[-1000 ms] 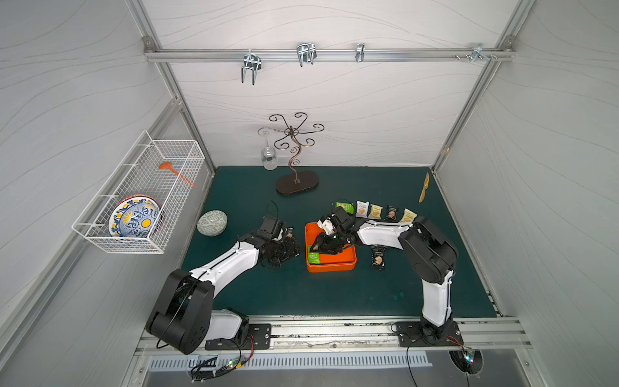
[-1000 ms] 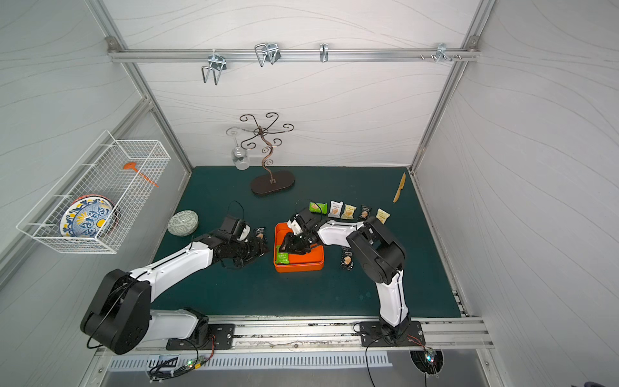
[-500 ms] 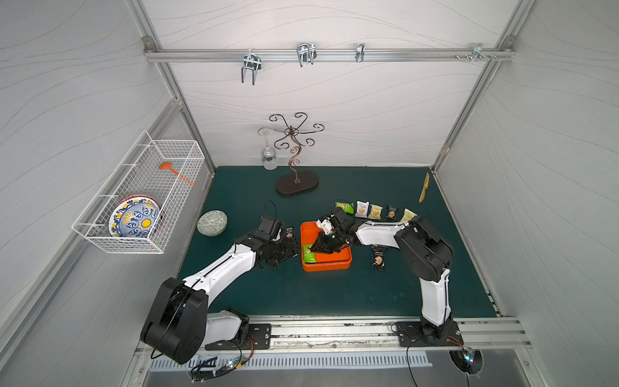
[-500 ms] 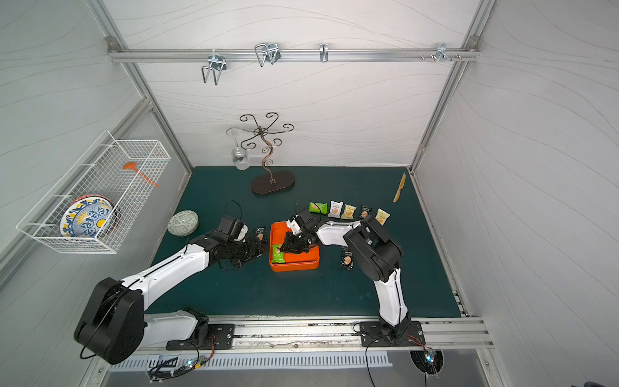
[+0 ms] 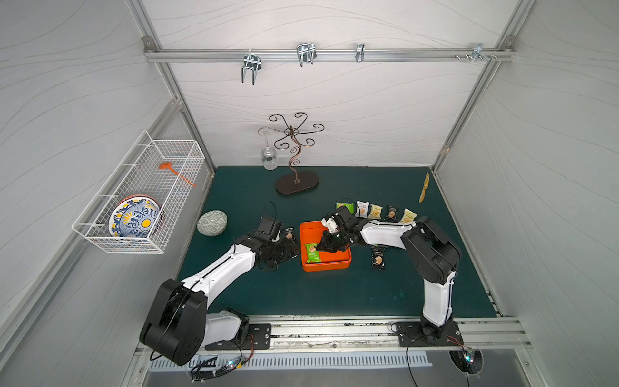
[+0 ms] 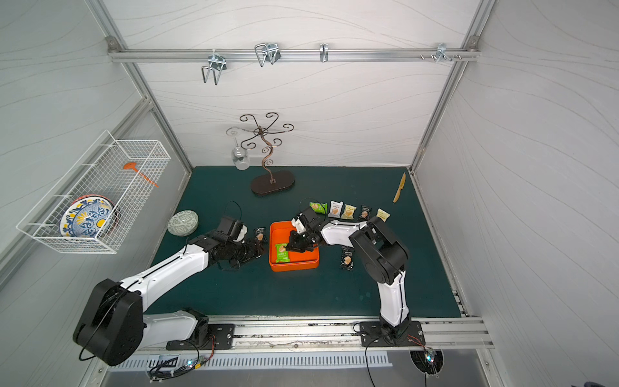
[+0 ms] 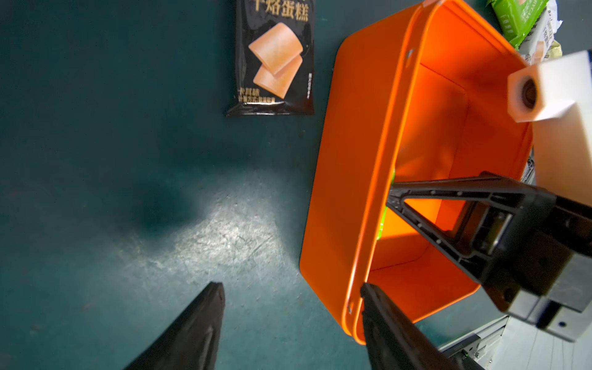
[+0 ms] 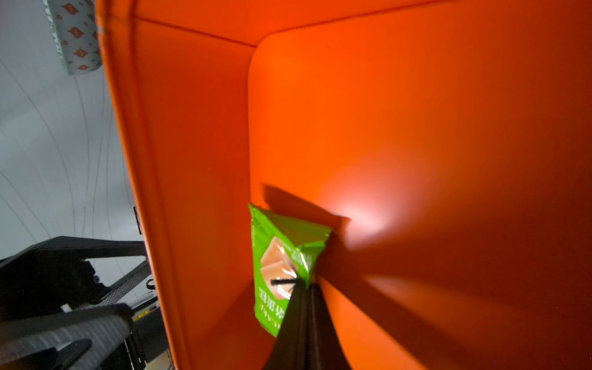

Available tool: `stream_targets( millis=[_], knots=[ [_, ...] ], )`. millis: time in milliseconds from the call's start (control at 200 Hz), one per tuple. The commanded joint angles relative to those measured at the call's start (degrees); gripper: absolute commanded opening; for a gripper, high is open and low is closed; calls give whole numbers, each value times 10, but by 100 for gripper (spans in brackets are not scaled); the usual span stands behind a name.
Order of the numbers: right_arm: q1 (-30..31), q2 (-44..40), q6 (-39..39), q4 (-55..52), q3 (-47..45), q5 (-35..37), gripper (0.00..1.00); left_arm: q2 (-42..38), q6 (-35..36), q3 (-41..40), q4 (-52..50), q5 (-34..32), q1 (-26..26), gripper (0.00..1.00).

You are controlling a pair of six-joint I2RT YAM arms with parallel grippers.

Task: Take the cookies out of the storage box
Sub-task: Pick up the cookie from the storage box, then place the cookie at the center of the board.

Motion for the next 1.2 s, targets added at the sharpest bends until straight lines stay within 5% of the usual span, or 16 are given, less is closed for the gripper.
stream_targets(
  millis=[0, 785, 1190],
  knots=[
    [-8, -25, -15, -28, -11, 13, 2, -10, 11, 16, -6, -11, -2, 72],
    [-36, -106, -38, -82, -4, 11, 0, -11, 17, 21, -15, -15, -2, 72],
    [-123, -244, -93, -205, -18, 0, 0, -20, 33, 27, -35, -29, -2, 72]
  ],
)
